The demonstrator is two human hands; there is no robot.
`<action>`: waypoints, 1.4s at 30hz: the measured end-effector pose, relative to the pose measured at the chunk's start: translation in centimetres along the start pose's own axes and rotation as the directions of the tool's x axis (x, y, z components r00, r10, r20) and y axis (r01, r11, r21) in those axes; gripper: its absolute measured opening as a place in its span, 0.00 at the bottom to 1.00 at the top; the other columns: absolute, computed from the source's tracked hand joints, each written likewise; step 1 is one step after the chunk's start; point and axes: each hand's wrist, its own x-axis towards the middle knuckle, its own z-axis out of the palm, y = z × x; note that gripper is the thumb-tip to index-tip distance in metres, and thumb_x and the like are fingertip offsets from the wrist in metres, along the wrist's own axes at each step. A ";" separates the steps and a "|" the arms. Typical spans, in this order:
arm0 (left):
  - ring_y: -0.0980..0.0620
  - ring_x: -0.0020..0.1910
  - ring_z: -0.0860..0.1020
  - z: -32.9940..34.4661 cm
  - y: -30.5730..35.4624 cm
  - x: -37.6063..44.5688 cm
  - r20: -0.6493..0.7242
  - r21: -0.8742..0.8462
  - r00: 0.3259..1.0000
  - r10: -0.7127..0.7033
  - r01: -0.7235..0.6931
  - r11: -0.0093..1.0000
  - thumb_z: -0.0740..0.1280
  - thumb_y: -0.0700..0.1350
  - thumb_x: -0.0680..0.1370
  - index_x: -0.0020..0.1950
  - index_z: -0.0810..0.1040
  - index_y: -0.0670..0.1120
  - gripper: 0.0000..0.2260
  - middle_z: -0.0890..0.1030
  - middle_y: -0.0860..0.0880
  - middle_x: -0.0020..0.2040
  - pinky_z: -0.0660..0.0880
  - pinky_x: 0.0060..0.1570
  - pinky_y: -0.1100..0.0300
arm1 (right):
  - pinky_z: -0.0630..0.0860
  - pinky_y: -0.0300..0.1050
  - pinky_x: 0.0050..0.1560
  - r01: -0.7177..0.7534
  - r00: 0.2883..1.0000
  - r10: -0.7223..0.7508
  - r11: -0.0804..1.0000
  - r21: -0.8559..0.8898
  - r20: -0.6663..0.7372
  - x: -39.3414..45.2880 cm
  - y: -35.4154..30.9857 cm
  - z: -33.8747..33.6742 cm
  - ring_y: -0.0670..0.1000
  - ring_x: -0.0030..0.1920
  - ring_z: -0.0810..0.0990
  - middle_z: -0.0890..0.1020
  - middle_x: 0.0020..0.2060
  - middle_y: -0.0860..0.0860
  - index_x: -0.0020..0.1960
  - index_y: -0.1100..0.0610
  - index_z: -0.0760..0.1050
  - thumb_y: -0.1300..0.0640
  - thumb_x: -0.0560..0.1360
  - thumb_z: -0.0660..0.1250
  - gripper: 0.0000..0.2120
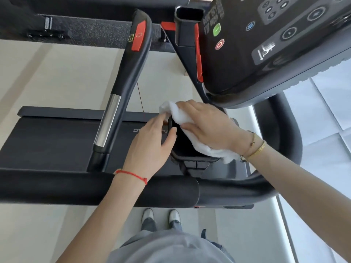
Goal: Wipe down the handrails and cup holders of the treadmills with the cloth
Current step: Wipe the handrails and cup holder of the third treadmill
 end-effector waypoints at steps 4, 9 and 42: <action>0.57 0.57 0.78 0.0 -0.3 0.0 -0.013 -0.042 0.999 -0.043 0.043 0.998 0.61 0.55 0.79 0.67 0.74 0.51 0.18 0.79 0.56 0.60 0.78 0.56 0.52 | 0.61 0.36 0.59 -0.054 0.997 0.055 0.998 0.028 -0.054 -2.7 1.7 0.1 0.54 0.60 0.72 0.72 0.65 0.54 0.74 0.59 0.62 0.53 0.81 0.59 0.23; 0.56 0.53 0.79 0.1 -0.1 0.2 0.005 -0.048 0.999 -0.040 0.041 0.998 0.62 0.52 0.80 0.64 0.75 0.50 0.14 0.80 0.54 0.55 0.77 0.54 0.52 | 0.56 0.30 0.59 -0.025 0.999 0.025 0.999 0.027 -0.020 -2.3 1.9 -0.1 0.53 0.64 0.67 0.70 0.68 0.55 0.75 0.60 0.60 0.54 0.81 0.58 0.24; 0.58 0.49 0.79 0.4 -0.6 0.4 0.008 -0.082 1.000 -0.010 0.010 0.997 0.62 0.52 0.80 0.62 0.76 0.52 0.12 0.80 0.57 0.50 0.77 0.52 0.59 | 0.54 0.15 0.48 -0.419 0.860 0.506 0.775 0.472 -0.069 -5.8 -1.3 2.6 0.46 0.61 0.63 0.57 0.74 0.55 0.79 0.58 0.46 0.60 0.81 0.60 0.32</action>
